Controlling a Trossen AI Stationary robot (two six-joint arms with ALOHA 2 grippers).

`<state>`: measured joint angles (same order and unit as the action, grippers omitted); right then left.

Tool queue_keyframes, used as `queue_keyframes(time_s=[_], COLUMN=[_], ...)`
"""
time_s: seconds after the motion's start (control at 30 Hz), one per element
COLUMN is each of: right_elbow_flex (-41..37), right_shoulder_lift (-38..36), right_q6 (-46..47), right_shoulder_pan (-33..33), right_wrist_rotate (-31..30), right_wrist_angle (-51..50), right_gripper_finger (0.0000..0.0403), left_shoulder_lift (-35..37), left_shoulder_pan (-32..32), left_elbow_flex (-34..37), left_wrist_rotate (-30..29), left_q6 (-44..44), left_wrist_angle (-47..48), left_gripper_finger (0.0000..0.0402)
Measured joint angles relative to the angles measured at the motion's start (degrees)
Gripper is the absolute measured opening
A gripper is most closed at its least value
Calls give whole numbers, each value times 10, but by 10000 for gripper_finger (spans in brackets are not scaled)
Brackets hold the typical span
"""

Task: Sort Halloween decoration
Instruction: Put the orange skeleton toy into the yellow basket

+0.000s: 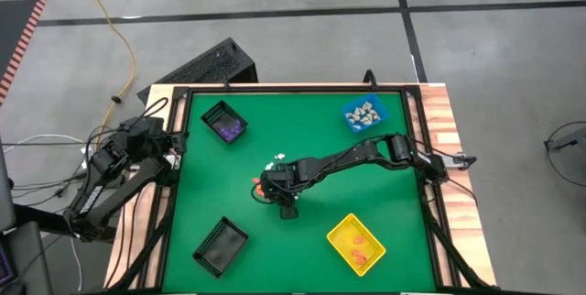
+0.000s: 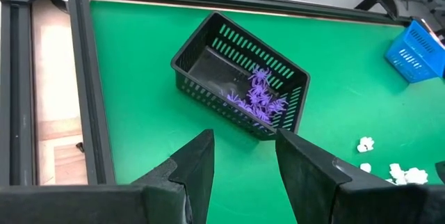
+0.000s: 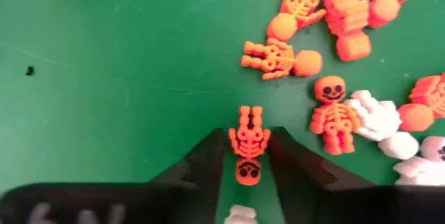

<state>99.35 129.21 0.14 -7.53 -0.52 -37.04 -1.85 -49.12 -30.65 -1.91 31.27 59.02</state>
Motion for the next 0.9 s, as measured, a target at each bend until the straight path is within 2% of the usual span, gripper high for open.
queue_keyframes(time_s=[0.17, 0.2, 0.4, 0.57, 0.73, 0.9], right_elbow_flex=[1, 5, 35, 59, 59, 60], right_shoulder_lift=[-5, -5, -26, -93, -169, -233], right_q6=[19, 22, 20, 32, 98, 205], right_shoulder_pan=[0, 0, -3, -8, -37, -86], right_wrist_rotate=[-12, -10, 1, 6, 18, 19], right_wrist_angle=[-4, -9, -54, -128, -229, -354], right_gripper_finger=[46, 38, 38, 38, 38, 38], left_shoulder_lift=[0, 0, 0, 0, 0, 0], left_shoulder_pan=[0, 0, 0, 0, 0, 0], left_elbow_flex=[0, 0, 0, 0, 0, 0], left_wrist_rotate=[0, 0, 0, 0, 0, 0], left_q6=[0, 0, 0, 0, 0, 0], left_wrist_angle=[0, 0, 0, 0, 0, 0], left_gripper_finger=[143, 143, 143, 143, 143, 143])
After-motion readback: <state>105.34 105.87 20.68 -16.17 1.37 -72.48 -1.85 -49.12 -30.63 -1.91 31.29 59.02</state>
